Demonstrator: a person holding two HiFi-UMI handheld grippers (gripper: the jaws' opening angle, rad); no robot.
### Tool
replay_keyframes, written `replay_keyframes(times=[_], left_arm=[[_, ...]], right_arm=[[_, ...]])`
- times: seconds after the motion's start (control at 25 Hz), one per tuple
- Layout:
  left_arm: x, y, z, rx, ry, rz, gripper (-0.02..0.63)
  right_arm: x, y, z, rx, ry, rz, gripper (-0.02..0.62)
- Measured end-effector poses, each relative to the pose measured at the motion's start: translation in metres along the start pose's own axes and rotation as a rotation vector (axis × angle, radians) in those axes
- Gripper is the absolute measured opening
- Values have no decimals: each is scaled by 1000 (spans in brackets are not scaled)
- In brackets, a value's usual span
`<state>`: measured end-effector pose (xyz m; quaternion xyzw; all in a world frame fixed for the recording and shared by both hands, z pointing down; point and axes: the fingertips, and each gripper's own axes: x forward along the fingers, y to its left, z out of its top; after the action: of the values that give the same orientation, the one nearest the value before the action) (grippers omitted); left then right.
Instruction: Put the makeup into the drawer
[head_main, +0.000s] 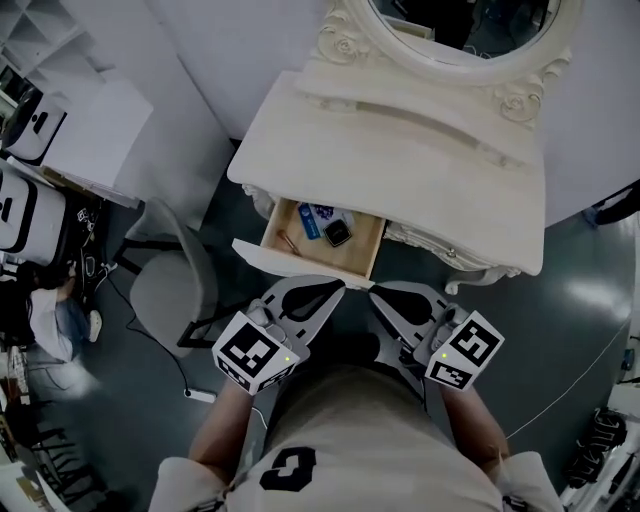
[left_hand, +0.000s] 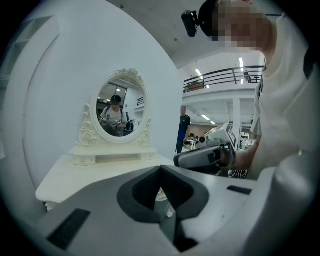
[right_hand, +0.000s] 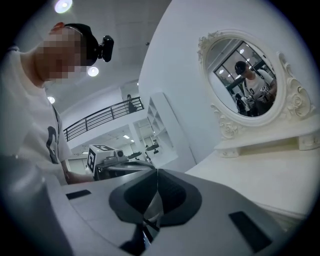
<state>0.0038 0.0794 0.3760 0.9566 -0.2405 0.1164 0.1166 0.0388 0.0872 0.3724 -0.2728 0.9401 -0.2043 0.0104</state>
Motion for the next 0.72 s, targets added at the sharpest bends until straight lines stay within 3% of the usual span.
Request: replay_keyframes(times=[0.44,0.72], left_arm=[[12,28,23,-16,-60,-131,55],[26,33,29,3,-50,-173,55]], right_arm=[[12,-20,26,-71,-57,-149,29],[3,-37,35,-75,-94,-225,28]])
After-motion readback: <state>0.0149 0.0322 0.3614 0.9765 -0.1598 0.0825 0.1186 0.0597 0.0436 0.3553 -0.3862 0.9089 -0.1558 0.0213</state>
